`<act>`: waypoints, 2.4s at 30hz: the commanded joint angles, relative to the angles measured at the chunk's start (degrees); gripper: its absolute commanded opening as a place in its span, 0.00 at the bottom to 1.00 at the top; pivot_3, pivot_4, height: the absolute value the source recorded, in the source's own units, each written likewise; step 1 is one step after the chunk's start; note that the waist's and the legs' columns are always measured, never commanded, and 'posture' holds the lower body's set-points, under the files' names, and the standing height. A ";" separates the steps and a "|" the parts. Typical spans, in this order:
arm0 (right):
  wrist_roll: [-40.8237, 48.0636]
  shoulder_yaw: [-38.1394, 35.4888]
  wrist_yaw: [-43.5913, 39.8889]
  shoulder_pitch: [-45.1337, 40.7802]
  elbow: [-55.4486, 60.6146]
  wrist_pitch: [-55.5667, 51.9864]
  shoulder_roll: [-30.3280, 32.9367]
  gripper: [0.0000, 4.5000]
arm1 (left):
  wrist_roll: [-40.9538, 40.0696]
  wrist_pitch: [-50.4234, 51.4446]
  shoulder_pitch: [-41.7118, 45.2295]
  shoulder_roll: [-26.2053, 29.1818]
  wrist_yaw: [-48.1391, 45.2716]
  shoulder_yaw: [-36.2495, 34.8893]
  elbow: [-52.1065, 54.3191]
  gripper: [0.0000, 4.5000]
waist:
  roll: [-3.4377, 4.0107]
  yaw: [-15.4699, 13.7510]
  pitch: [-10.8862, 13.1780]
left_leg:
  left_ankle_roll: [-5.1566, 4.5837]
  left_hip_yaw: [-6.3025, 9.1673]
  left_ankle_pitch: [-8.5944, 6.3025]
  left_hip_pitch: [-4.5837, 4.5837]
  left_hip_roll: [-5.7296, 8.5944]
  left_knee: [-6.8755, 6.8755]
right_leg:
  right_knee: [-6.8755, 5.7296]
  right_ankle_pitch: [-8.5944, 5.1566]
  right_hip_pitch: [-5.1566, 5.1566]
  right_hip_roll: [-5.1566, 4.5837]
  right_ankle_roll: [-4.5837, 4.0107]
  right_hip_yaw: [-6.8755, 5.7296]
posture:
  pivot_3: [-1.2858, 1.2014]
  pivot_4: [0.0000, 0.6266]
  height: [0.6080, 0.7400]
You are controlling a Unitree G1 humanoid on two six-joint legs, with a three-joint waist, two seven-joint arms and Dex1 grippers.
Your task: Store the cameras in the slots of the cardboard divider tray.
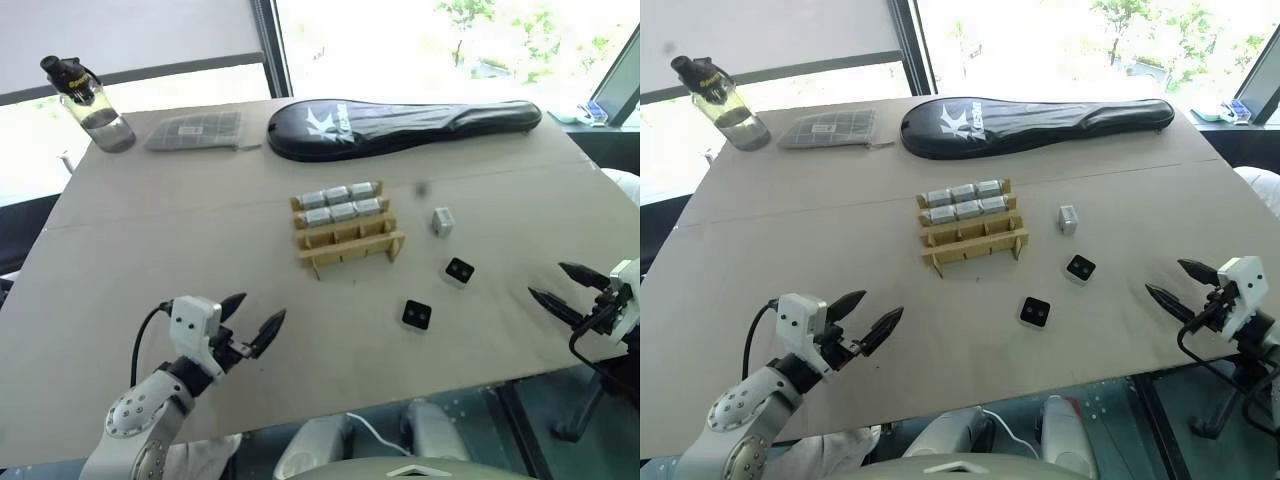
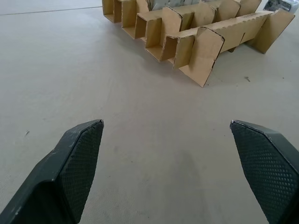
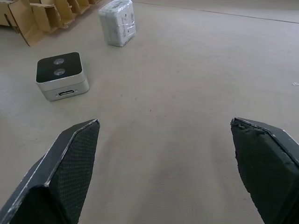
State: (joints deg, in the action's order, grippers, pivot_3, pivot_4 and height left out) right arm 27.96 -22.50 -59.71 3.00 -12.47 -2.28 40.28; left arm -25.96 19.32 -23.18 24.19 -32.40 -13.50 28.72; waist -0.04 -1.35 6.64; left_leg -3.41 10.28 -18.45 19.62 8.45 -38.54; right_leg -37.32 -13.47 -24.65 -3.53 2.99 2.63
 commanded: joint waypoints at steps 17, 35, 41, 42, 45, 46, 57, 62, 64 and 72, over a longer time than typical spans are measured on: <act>1.23 -1.49 -1.80 2.14 3.33 1.32 -0.15 0.99 | -1.90 -4.25 0.08 1.83 -4.20 -1.93 -0.22 1.00 | 0.02 -1.07 0.04 | 0.00 -0.01 0.00 0.00 -0.05 0.13 | 0.20 0.00 0.01 0.03 0.00 -0.01 | 0.52 0.24 1.00; 4.96 13.41 -5.25 4.81 31.43 -12.68 2.35 0.99 | -11.75 -8.57 9.45 17.81 -31.19 -5.87 -8.12 1.00 | 0.01 -1.34 0.23 | 0.00 0.10 -0.01 0.09 -0.22 0.16 | 0.40 0.02 0.02 0.16 -0.02 -0.18 | 0.52 0.24 1.00; -0.71 23.33 -0.11 3.25 33.94 -13.45 -1.93 0.99 | -19.58 -3.75 16.40 30.99 -47.01 -9.27 -9.31 1.00 | 0.05 -0.63 0.48 | 0.02 0.14 -0.01 0.10 -0.23 0.22 | 0.50 0.02 -0.02 0.23 -0.03 -0.31 | 0.52 0.24 1.00; -1.92 24.53 1.06 2.99 33.78 -13.35 -2.71 0.99 | -20.09 -3.15 17.57 32.64 -48.87 -9.44 -9.65 1.00 | 0.08 -0.64 0.53 | 0.01 0.10 -0.02 0.09 -0.21 0.23 | 0.51 0.02 -0.02 0.23 -0.03 -0.30 | 0.52 0.24 1.00; -6.39 27.45 5.29 2.14 32.99 -12.40 -5.02 0.99 | -22.43 1.17 19.22 36.61 -52.78 -9.85 -10.49 1.00 | 0.09 -0.57 0.62 | 0.02 0.10 -0.02 0.10 -0.22 0.24 | 0.51 0.02 -0.06 0.26 -0.04 -0.31 | 0.52 0.24 1.00; -7.49 28.10 6.70 1.66 32.58 -12.57 -5.80 0.99 | -22.79 2.71 18.57 38.19 -54.69 -10.07 -10.56 1.00 | 0.10 -0.47 0.64 | 0.02 0.10 -0.02 0.09 -0.23 0.25 | 0.50 0.02 -0.08 0.27 -0.04 -0.31 | 0.52 0.24 1.00; -10.57 30.32 9.56 0.54 30.78 -11.82 -8.46 0.88 | -20.46 2.30 19.76 38.70 -58.73 -9.61 -11.56 1.00 | 0.12 0.55 0.87 | 0.03 0.11 -0.02 0.09 -0.23 0.26 | 0.51 0.02 -0.08 0.30 -0.04 -0.31 | 0.52 0.24 1.00; -10.18 29.98 8.96 0.87 31.08 -11.12 -8.15 0.43 | -20.05 2.07 19.82 37.94 -58.94 -9.78 -11.88 1.00 | 0.12 0.55 0.87 | 0.03 0.12 -0.02 0.09 -0.24 0.26 | 0.50 0.02 -0.08 0.31 -0.05 -0.32 | 0.52 0.24 1.00; -9.96 29.71 8.74 0.89 31.42 -10.99 -7.91 0.43 | -20.31 2.26 19.92 37.59 -58.91 -9.97 -12.02 1.00 | 0.12 0.55 0.87 | 0.03 0.12 -0.02 0.09 -0.24 0.26 | 0.50 0.03 -0.08 0.31 -0.05 -0.31 | 0.52 0.24 1.00; -18.87 31.19 11.77 -10.77 32.14 -2.33 -7.48 0.43 | -21.11 8.13 27.71 30.51 -44.50 -5.86 -12.67 1.00 | 0.14 0.62 0.91 | 0.04 0.10 -0.01 0.08 -0.24 0.21 | 0.49 0.10 -0.08 0.32 -0.12 -0.30 | 0.52 0.24 1.00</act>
State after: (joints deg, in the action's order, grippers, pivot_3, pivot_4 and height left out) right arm 11.73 8.52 -48.97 -4.93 17.37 -9.49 32.92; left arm -45.13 25.58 3.20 55.44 -80.30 -19.88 15.30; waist 0.10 -0.74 7.55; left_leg -3.37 10.37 -18.46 19.69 8.21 -38.36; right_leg -36.86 -13.37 -24.73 -3.20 2.87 2.34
